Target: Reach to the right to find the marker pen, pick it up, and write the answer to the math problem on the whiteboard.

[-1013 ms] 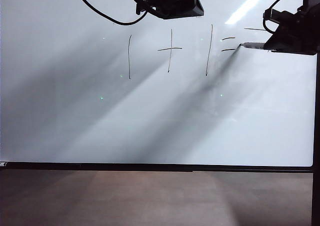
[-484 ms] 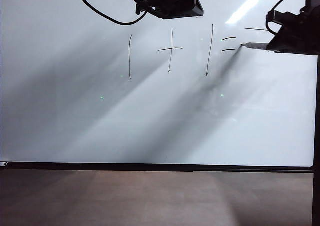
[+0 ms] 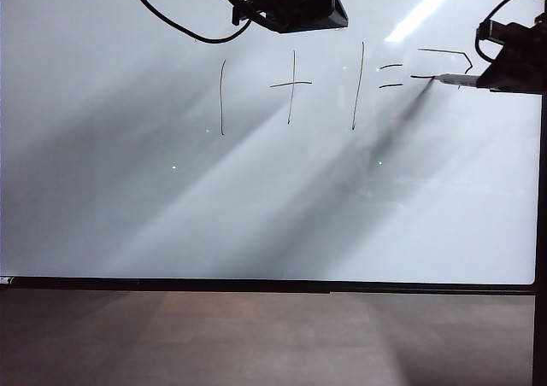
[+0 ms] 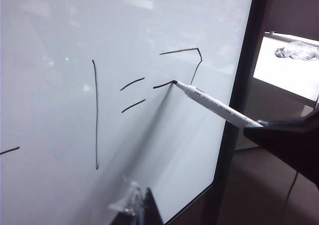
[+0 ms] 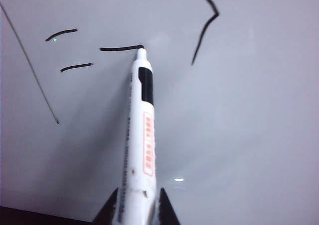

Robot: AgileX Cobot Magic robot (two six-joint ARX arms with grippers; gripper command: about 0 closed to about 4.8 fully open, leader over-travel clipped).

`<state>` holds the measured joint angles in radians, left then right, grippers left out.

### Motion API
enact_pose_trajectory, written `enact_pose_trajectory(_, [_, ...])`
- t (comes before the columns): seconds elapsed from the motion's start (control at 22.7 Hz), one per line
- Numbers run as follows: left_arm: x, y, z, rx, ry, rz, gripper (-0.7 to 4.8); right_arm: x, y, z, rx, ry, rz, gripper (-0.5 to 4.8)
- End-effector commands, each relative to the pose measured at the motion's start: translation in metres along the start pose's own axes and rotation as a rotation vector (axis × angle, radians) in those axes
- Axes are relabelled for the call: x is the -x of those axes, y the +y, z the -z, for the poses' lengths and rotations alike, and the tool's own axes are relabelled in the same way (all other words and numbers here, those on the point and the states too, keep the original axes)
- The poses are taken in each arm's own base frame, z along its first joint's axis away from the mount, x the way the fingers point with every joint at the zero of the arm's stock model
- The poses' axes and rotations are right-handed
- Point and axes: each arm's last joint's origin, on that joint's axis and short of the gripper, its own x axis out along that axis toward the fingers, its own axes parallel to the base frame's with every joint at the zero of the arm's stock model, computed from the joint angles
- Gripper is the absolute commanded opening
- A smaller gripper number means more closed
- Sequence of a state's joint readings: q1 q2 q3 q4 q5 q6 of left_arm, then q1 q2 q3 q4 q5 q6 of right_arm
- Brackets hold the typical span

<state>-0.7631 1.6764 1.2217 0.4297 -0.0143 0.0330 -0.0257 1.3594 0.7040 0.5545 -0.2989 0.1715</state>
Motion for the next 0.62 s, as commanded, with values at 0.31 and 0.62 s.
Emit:
enact_pose_trajectory(0.31, [0.001,-0.001,-0.004,-0.004,-0.02,0.005,-0.04,0.005,-0.017,-0.007,-0.015,-0.032,0.112,-0.06])
enact_pose_trajectory(0.62, [0.001,-0.001,-0.004,-0.004,-0.02,0.005,-0.04,0.007,-0.02,-0.007,-0.019,-0.028,0.128,-0.06])
